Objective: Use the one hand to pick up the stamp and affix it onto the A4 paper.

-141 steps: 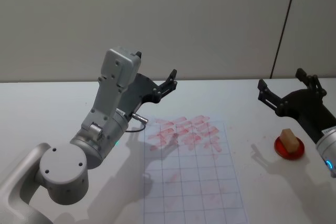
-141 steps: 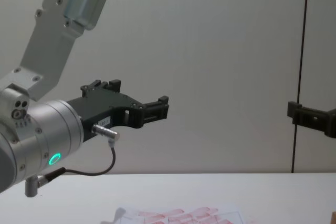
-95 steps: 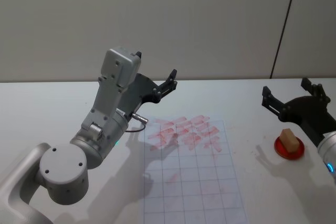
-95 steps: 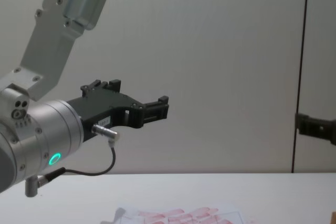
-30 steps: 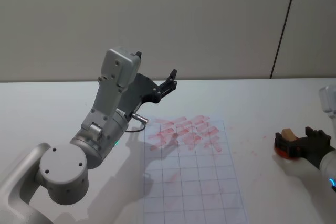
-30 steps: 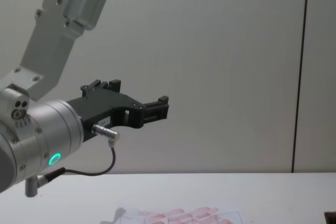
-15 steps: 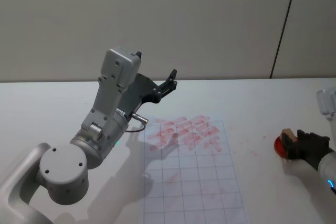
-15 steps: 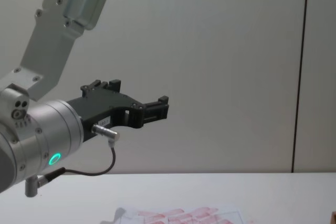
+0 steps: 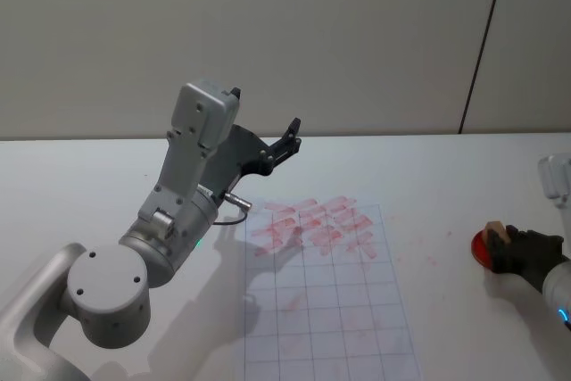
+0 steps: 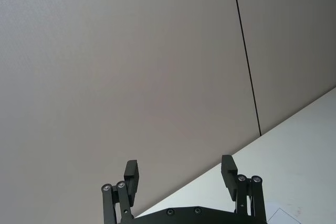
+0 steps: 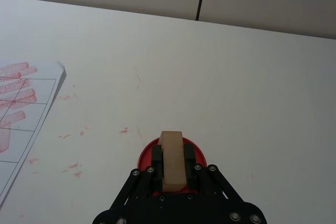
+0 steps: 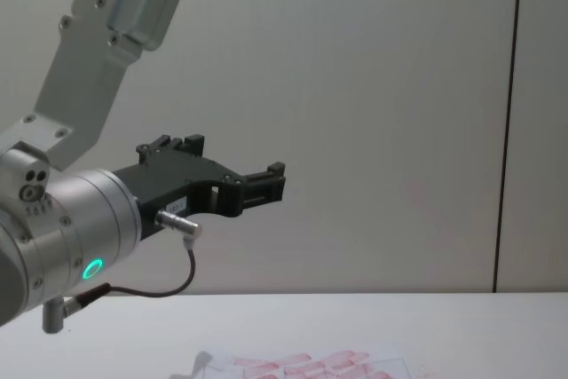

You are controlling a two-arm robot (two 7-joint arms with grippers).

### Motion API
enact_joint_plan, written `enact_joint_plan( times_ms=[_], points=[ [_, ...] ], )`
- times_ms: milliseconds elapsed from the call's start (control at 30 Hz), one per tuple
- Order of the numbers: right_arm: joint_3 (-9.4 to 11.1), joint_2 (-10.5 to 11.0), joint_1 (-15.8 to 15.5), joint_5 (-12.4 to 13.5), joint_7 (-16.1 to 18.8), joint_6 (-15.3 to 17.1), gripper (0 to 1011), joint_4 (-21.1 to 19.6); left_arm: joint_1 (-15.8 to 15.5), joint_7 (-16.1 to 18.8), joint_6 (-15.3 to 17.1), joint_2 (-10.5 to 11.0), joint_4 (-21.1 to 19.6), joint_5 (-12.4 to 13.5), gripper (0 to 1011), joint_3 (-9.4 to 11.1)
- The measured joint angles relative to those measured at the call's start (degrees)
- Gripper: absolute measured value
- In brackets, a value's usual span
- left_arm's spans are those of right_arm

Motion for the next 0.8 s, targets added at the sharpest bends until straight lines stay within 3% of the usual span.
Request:
enact_joint_plan(
  times_ms=[800],
  points=[
    [-0.12,-0.84,1.26,-2.01,1.68,0.73,227,1.92,0.00,0.00,0.00,0.00,0.00,0.00,1001,0.00]
  ],
)
